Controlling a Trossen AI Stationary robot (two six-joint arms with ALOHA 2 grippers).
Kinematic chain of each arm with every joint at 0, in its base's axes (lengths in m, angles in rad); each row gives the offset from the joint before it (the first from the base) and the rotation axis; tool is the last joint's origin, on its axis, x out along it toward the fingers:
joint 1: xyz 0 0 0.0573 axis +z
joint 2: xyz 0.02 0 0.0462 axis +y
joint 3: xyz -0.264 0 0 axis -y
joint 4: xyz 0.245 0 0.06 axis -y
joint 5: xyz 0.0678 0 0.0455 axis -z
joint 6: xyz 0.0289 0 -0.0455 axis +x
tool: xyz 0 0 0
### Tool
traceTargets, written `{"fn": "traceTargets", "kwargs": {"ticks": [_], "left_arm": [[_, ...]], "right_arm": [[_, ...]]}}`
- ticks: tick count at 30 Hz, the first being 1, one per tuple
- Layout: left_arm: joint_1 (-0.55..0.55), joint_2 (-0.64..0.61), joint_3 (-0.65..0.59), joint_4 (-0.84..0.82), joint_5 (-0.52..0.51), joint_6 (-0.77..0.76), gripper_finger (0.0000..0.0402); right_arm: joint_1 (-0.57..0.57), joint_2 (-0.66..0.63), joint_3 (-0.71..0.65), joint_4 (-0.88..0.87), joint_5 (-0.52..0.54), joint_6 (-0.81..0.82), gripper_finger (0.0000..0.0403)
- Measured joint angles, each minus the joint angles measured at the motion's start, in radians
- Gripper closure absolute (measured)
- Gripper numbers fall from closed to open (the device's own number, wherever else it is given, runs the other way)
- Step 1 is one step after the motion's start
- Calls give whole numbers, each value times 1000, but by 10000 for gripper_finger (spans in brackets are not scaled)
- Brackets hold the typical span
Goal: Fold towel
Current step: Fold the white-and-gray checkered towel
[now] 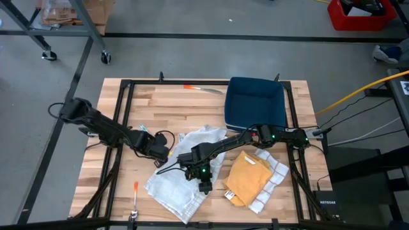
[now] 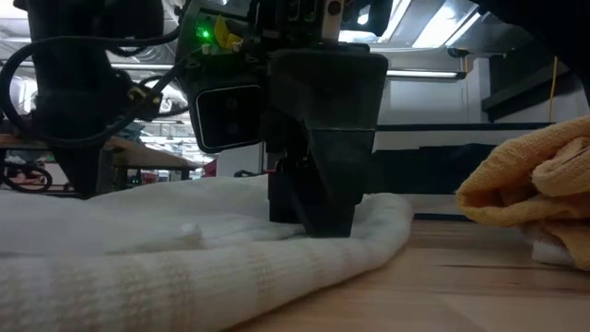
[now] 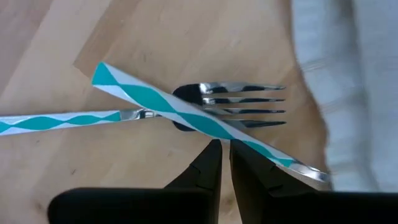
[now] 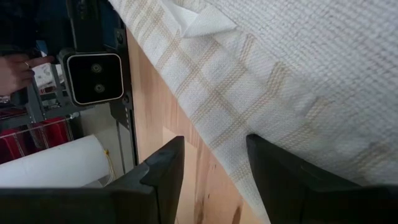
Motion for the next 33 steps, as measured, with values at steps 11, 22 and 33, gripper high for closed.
{"fn": "traceTargets", "kwargs": {"ticks": [11, 22, 33], "left_arm": [[13, 76, 0, -7, -198, 14, 375], [244, 77, -1, -49, -399, 123, 375], [348, -17, 29, -55, -137, 373, 375]], "right_arm": [[0, 0, 0, -1, 0, -1, 219], [0, 0, 0, -2, 0, -1, 219], [0, -91, -3, 30, 217, 27, 219]]}}
